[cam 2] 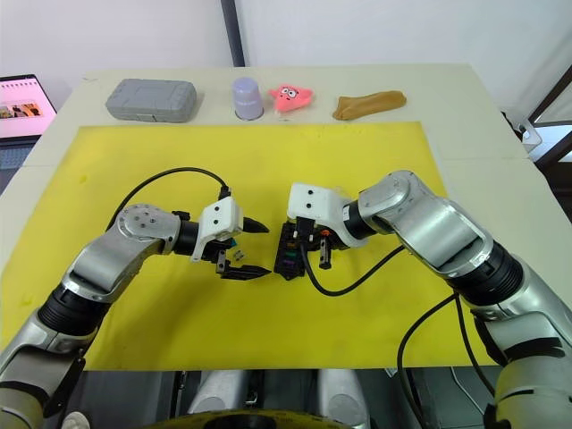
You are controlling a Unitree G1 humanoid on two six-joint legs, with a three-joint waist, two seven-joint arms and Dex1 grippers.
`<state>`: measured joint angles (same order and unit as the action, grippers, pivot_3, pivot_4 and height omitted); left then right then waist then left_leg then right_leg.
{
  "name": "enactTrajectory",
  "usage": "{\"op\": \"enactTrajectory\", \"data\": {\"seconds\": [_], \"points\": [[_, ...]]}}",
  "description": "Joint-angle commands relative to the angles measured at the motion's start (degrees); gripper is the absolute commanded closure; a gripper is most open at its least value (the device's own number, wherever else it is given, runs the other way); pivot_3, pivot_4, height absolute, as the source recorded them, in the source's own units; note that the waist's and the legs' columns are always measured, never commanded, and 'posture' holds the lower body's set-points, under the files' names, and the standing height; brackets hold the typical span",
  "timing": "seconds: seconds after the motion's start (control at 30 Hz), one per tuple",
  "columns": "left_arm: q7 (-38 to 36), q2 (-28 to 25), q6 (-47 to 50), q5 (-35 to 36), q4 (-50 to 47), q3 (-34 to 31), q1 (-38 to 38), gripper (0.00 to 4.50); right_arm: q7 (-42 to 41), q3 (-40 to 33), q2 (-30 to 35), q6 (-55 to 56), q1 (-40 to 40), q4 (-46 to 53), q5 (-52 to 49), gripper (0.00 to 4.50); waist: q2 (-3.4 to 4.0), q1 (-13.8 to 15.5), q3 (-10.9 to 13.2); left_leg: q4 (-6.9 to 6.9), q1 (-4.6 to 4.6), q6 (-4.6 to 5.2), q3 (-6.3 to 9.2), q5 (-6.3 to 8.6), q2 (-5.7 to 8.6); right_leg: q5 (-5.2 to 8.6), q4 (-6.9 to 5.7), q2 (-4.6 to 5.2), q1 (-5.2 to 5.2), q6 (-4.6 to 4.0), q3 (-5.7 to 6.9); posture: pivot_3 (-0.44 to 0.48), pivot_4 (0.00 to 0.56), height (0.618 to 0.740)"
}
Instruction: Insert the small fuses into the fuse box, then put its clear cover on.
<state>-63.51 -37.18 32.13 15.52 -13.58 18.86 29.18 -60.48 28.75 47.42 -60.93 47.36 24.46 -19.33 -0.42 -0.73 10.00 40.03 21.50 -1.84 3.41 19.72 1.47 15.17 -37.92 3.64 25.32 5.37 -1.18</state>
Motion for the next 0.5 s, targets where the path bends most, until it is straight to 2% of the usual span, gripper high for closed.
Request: {"op": "enactTrajectory", "data": {"seconds": [0.03, 0.5], "points": [[0.02, -0.04, -0.65, 0.31, -1.15, -1.07, 0.58, 0.0, 0.18, -1.59, -0.1, -1.86, 1.61, -0.05, -0.55, 4.47, 0.0, 0.0, 0.0, 0.0, 0.0, 0.0, 0.0, 0.0, 0.0, 0.0, 0.0, 0.0, 0.0, 0.0, 0.0, 0.0, 0.15, 0.74], [-0.13, 0.23, -0.94, 0.16, -0.99, -0.77, 0.69, 0.0, 1.35, -1.14, -0.07, -4.75, 2.21, 0.33, -1.41, 4.47, 0.0, 0.01, 0.0, 0.0, 0.01, 0.0, 0.0, 0.0, 0.01, 0.0, 0.0, 0.01, 0.01, 0.0, 0.0, 0.0, 0.15, 0.74]]}}
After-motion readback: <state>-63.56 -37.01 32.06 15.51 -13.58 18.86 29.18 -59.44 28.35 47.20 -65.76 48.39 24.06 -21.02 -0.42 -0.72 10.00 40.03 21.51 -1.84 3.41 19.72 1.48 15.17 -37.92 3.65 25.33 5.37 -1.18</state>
